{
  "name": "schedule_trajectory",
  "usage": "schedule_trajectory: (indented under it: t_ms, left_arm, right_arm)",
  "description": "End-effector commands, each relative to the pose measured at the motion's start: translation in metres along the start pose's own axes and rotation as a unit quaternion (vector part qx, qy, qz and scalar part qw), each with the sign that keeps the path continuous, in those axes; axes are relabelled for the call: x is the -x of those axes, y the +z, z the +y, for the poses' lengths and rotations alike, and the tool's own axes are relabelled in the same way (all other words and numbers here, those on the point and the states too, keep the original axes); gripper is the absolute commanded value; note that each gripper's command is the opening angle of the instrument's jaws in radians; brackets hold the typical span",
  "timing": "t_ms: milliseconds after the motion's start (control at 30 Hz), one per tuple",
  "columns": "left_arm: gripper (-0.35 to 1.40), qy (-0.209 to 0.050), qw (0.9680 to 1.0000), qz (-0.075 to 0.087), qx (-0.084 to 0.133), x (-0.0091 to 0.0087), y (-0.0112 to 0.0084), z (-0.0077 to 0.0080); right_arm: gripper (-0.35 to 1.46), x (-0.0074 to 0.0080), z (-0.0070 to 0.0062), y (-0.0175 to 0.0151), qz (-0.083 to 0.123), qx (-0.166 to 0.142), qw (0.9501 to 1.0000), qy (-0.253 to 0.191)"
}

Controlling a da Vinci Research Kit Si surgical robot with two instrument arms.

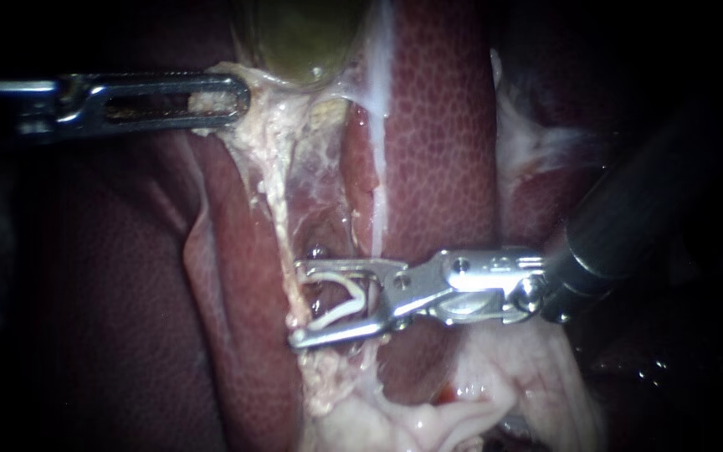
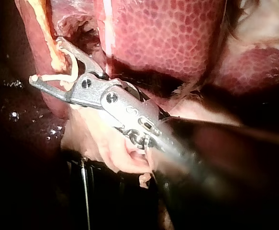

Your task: Clipping first clip left tube

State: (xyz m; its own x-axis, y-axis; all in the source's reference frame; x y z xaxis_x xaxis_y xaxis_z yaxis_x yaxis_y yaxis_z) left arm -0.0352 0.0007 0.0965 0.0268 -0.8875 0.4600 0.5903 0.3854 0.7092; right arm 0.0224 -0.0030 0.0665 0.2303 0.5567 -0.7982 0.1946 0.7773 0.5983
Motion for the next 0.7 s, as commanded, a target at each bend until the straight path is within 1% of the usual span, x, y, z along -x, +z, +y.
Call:
schedule_trajectory:
  t_ms: [33,167,367,533,700]
  left_arm:
    - [-0.35,0.000,1.0000,0.000,0.000,0.0000,0.0000,0.0000]
    - [-0.35,0.000,1.0000,0.000,0.000,0.0000,0.0000,0.0000]
    - [-0.35,0.000,1.0000,0.000,0.000,0.0000,0.0000,0.0000]
    - [-0.35,0.000,1.0000,0.000,0.000,0.0000,0.0001,0.0001]
    - [-0.35,0.000,1.0000,0.000,0.000,0.0000,0.0001,0.0001]
  right_arm:
    - [0.60,0.0001,0.0000,0.0001,0.000,-0.002,1.0000,0.003]
    - [0.60,0.0002,-0.0001,0.0006,0.000,-0.007,1.0000,0.006]
    - [0.60,0.0002,-0.0006,0.0018,-0.001,-0.026,0.9995,0.017]
    - [0.60,-0.0001,-0.0011,0.0025,0.008,-0.044,0.9985,0.032]
    - [0.60,-0.0001,-0.0011,0.0032,0.010,-0.055,0.9975,0.042]
